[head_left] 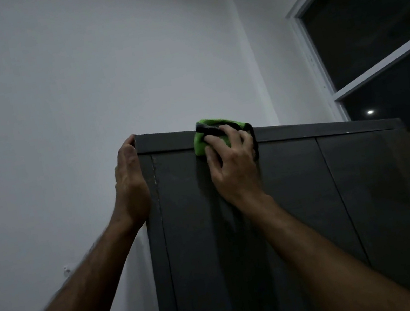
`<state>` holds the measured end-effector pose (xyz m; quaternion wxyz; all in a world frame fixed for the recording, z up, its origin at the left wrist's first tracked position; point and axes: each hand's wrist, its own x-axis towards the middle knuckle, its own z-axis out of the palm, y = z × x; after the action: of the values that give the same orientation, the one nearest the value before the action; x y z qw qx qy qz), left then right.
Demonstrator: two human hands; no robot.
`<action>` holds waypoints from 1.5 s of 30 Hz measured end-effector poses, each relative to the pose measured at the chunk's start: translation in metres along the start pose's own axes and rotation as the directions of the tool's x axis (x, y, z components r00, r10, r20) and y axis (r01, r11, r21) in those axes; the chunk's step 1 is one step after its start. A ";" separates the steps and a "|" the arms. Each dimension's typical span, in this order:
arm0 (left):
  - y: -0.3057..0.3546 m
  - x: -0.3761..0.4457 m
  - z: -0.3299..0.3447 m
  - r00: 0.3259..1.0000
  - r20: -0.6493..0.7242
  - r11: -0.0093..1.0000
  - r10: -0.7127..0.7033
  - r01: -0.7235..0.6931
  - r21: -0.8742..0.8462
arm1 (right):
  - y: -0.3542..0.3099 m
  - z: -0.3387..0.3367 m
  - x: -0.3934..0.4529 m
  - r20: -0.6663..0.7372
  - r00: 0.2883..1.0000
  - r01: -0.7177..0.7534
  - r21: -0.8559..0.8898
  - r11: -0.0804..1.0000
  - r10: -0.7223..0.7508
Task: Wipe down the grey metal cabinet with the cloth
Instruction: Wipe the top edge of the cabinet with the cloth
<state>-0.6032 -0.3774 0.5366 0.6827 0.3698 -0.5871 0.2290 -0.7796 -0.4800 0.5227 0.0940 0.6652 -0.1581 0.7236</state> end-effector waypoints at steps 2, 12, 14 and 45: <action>-0.001 -0.001 0.000 1.000 -0.003 1.000 0.002 -0.002 0.022 | -0.011 0.005 -0.006 0.026 0.996 0.084 -0.019 0.996 -0.083; 0.012 -0.004 0.000 1.000 -0.010 0.956 -0.017 0.019 0.293 | 0.004 -0.008 0.007 0.004 0.999 0.033 -0.080 0.996 -0.033; 0.013 -0.005 -0.001 0.998 0.011 0.931 0.068 -0.068 0.359 | 0.000 -0.004 -0.013 0.041 0.984 0.178 -0.063 0.982 -0.175; 0.043 -0.016 0.047 0.817 0.550 0.126 0.173 -0.572 0.810 | 0.165 -0.042 0.030 -0.031 0.998 0.058 -0.032 0.998 -0.059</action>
<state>-0.6686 -0.3850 0.5329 0.1201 0.5756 -0.4961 0.6389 -0.8792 -0.6208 0.5329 0.1280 0.6563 -0.1484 0.7286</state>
